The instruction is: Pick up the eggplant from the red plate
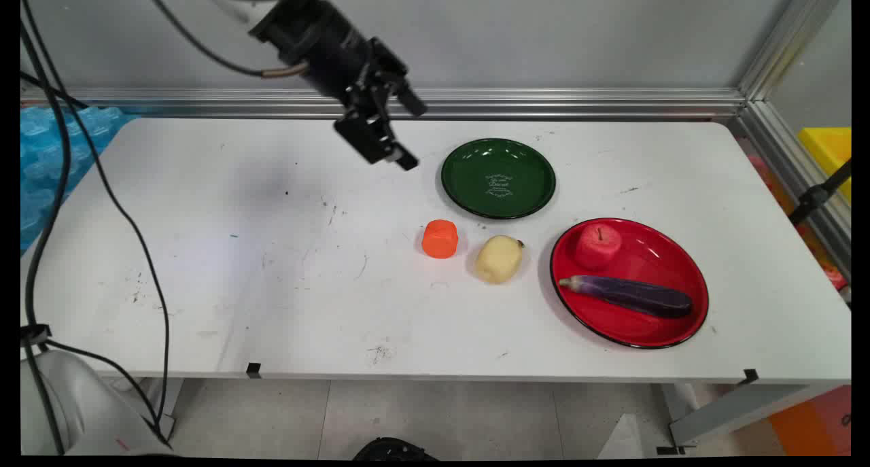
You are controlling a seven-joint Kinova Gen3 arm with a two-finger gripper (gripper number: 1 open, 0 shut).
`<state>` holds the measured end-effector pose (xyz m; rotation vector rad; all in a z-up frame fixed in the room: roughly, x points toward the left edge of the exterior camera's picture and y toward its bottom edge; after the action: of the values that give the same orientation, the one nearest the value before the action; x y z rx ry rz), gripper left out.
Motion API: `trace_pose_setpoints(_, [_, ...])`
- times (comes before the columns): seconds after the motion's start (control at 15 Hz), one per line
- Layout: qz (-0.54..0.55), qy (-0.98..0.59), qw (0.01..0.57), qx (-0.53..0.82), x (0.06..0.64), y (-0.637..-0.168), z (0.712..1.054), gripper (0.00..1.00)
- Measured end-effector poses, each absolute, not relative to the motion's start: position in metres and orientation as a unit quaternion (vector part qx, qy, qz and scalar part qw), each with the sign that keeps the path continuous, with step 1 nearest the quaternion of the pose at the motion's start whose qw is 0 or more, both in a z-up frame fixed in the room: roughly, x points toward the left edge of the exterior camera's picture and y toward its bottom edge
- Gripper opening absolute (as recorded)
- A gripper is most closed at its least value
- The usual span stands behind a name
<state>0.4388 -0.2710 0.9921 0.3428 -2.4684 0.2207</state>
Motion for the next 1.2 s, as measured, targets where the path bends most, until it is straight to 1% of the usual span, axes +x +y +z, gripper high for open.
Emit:
trace_pose_setpoints(0.2, [0.083,-0.932,0.330,0.127,0.416,-0.275,1.001,1.00])
trace_pose_setpoints(0.33, [0.079,-0.927,0.344,0.127,0.390,-0.280,1.005,1.00])
trace_pose_setpoints(0.53, [0.075,-0.922,0.356,0.129,0.358,-0.286,1.003,1.00])
trace_pose_setpoints(0.8, [0.071,-0.919,0.365,0.129,0.312,-0.298,0.989,1.00])
trace_pose_setpoints(1.2, [0.067,-0.923,0.360,0.114,0.247,-0.316,0.948,1.00])
